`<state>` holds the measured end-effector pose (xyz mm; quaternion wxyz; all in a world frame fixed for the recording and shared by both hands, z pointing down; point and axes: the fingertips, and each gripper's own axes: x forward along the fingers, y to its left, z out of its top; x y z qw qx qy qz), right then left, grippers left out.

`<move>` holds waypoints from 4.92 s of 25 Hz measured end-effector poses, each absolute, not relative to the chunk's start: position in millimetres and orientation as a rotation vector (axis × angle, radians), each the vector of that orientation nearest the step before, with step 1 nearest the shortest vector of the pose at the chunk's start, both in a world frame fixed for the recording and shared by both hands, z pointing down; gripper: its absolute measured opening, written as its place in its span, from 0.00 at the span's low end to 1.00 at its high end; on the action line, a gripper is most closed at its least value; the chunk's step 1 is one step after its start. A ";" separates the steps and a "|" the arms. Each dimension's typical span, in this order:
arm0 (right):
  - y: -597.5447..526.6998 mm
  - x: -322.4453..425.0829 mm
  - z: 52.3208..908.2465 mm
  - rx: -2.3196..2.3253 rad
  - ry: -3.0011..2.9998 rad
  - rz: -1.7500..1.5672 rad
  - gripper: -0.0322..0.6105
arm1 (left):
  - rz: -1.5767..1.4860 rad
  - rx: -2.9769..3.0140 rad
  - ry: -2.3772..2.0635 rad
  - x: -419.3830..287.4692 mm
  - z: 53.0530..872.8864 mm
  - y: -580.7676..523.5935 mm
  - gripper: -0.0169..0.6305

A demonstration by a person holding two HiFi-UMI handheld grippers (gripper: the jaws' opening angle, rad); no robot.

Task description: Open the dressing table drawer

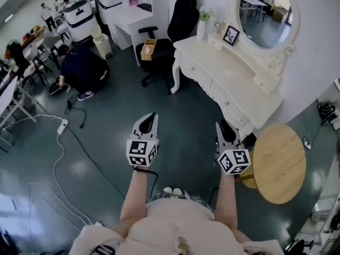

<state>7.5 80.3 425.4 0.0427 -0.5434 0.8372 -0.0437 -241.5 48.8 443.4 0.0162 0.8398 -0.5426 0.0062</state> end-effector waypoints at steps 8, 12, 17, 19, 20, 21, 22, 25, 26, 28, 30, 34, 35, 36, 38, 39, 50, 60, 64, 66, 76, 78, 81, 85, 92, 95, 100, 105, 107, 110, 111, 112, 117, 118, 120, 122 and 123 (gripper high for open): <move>91.2 10.5 408.5 -1.657 2.483 -0.068 0.72 | 0.021 2.635 -1.633 -232.2 444.4 53.2 0.07; 92.6 12.7 415.4 -1.692 2.458 -0.095 0.75 | 0.037 2.656 -1.617 -233.5 447.0 52.8 0.07; 94.1 4.3 416.4 -1.719 2.420 -0.087 0.75 | 0.035 2.672 -1.614 -251.1 446.1 51.1 0.07; 94.1 0.1 418.6 -1.725 2.414 -0.088 0.75 | 0.031 2.673 -1.615 -257.4 446.4 48.3 0.07; 94.2 -1.7 419.9 -1.729 2.413 -0.090 0.75 | 0.032 2.673 -1.615 -259.7 446.7 46.6 0.07; 94.4 -2.9 421.1 -1.732 2.412 -0.091 0.75 | 0.033 2.675 -1.614 -261.4 447.0 45.1 0.07; 94.5 -3.5 421.8 -1.737 2.410 -0.090 0.75 | 0.036 2.680 -1.610 -262.4 446.9 43.8 0.07; 91.9 -2.2 420.8 -1.750 2.391 -0.077 0.75 | 0.030 2.694 -1.608 -263.9 445.5 38.5 0.07; 89.4 -1.9 420.2 -1.753 2.385 -0.073 0.75 | 0.027 2.691 -1.616 -265.4 445.5 35.4 0.07; 83.1 -1.7 420.0 -1.765 2.377 -0.071 0.75 | 0.023 2.676 -1.625 -268.9 447.5 27.4 0.07; 75.3 -0.6 420.5 -1.780 2.373 -0.066 0.75 | 0.018 2.664 -1.611 -270.1 451.8 18.4 0.07; 48.8 7.6 422.1 -1.804 2.360 -0.058 0.75 | 0.033 2.673 -1.599 -264.3 455.0 -9.5 0.07; 41.0 11.4 422.9 -1.809 2.355 -0.059 0.75 | 0.037 2.677 -1.603 -261.6 454.7 -17.6 0.07; 32.8 15.4 423.8 -1.814 2.350 -0.057 0.75 | 0.040 2.681 -1.612 -259.2 454.3 -26.0 0.07; 12.9 22.1 424.1 -1.820 2.343 -0.050 0.75 | 0.034 2.688 -1.625 -256.1 453.0 -46.1 0.07; 0.7 25.2 422.9 -1.820 2.338 -0.044 0.75 | 0.023 2.692 -1.623 -254.0 452.3 -58.7 0.07; -248.5 135.3 437.5 -1.869 2.255 -0.026 0.75 | 0.071 2.748 -1.616 -147.2 467.4 -311.0 0.07; -431.6 245.7 422.3 -2.005 2.130 -0.040 0.75 | 0.068 2.891 -1.349 1.2 440.6 -529.5 0.07; -445.4 279.8 421.2 -2.087 2.059 -0.044 0.75 | 0.085 2.938 -1.225 52.8 439.9 -562.3 0.07; -446.6 294.3 420.3 -2.130 2.020 -0.044 0.75 | 0.092 2.955 -1.154 78.0 440.6 -573.7 0.07; -432.5 345.6 419.5 -2.352 1.793 -0.037 0.74 | 0.133 3.056 -0.754 185.8 450.7 -588.3 0.07; -424.2 357.7 423.7 -2.403 1.735 -0.051 0.71 | 0.155 3.059 -0.690 202.6 456.7 -587.9 0.07; -414.9 374.7 435.2 -2.468 1.663 -0.082 0.70 | 0.191 3.067 -0.607 227.4 468.1 -587.6 0.07; -398.8 395.0 453.6 -2.546 1.582 -0.135 0.68 | 0.227 3.068 -0.486 263.9 480.8 -574.6 0.07; -380.1 433.8 508.8 -2.717 1.402 -0.292 0.65 | 0.329 3.042 -0.308 321.6 525.0 -549.6 0.07; -377.5 452.1 539.6 -2.766 1.335 -0.394 0.61 | 0.374 3.010 -0.256 341.1 551.7 -542.6 0.07; -380.8 485.1 585.4 -2.824 1.242 -0.532 0.57 | 0.437 2.980 -0.205 371.0 590.4 -536.8 0.07; -387.4 509.0 617.5 -2.860 1.201 -0.649 0.51 | 0.458 2.945 -0.185 396.9 611.3 -532.9 0.07; -390.9 516.6 629.2 -2.867 1.190 -0.704 0.49 | 0.472 2.939 -0.174 404.4 616.8 -530.7 0.07; -394.5 523.5 645.1 -2.876 1.171 -0.783 0.45 | 0.480 2.931 -0.158 409.6 620.7 -526.4 0.07; -395.0 525.4 649.5 -2.880 1.164 -0.805 0.43 | 0.480 2.930 -0.152 410.3 621.1 -524.7 0.07; -395.5 527.6 653.1 -2.886 1.156 -0.824 0.42 | 0.480 2.932 -0.146 410.9 621.3 -523.2 0.07; -401.0 537.1 666.6 -2.878 1.134 -0.906 0.37 | 0.470 2.934 -0.139 411.3 621.2 -521.6 0.07; -402.0 537.9 669.3 -2.869 1.134 -0.925 0.37 | 0.465 2.932 -0.140 410.8 620.4 -521.6 0.07; -404.1 538.9 673.3 -2.867 1.141 -0.951 0.36 | 0.462 2.930 -0.141 410.2 618.7 -522.3 0.07; -405.5 539.9 674.1 -2.877 1.147 -0.954 0.33 | 0.467 2.930 -0.145 409.6 618.9 -524.1 0.07; -405.8 540.4 673.7 -2.881 1.146 -0.952 0.32 | 0.469 2.929 -0.148 409.0 619.5 -525.1 0.07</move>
